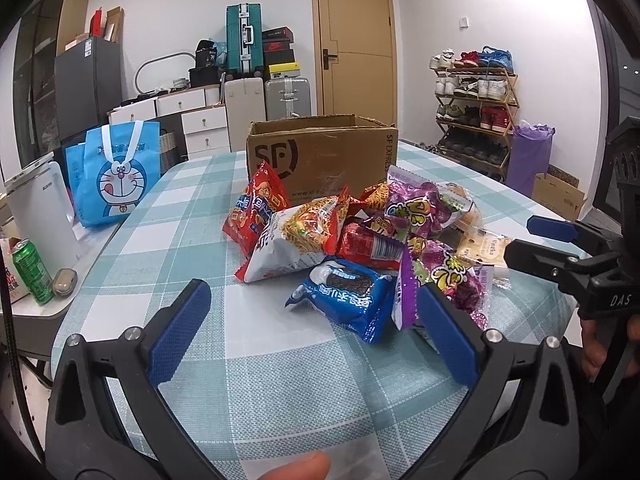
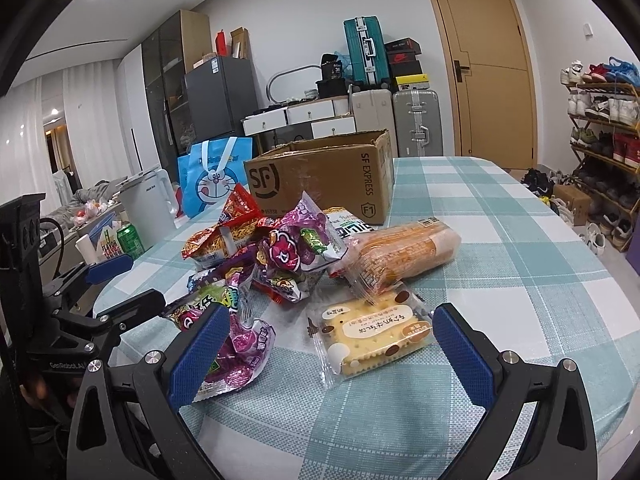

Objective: Organize snacks
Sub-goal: 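Move both tools toward the snack pile in front of the box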

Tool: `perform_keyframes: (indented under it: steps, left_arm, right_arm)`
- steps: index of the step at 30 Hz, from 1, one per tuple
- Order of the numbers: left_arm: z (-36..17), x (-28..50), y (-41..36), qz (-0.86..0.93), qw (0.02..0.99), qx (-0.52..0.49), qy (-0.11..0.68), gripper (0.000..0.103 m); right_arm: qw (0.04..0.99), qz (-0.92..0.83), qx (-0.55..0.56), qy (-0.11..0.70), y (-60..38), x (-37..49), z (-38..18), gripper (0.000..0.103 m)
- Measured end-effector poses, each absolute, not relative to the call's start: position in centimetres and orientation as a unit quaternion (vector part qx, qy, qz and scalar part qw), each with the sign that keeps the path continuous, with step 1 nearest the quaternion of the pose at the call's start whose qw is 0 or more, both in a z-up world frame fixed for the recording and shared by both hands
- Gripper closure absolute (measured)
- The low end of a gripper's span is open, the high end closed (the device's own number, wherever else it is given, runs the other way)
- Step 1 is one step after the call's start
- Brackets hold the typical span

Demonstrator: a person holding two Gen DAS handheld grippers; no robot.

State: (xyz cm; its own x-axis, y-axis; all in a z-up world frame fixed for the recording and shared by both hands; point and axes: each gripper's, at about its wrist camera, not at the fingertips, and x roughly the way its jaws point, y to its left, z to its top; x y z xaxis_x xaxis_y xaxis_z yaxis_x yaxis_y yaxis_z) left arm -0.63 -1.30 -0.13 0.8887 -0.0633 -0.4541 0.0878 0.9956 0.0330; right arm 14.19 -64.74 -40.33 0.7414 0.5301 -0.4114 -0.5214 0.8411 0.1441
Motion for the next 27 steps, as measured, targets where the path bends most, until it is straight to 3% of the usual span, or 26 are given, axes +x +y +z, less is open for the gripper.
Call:
perform_keyframes:
  steps: [27]
  left_arm:
    - [-0.6,1.0,-4.5,-0.097,0.959,0.049,0.263,0.000]
  right_arm:
    - [0.932,0.241,-0.009,0.270,-65.5,16.1,-41.4,0.000]
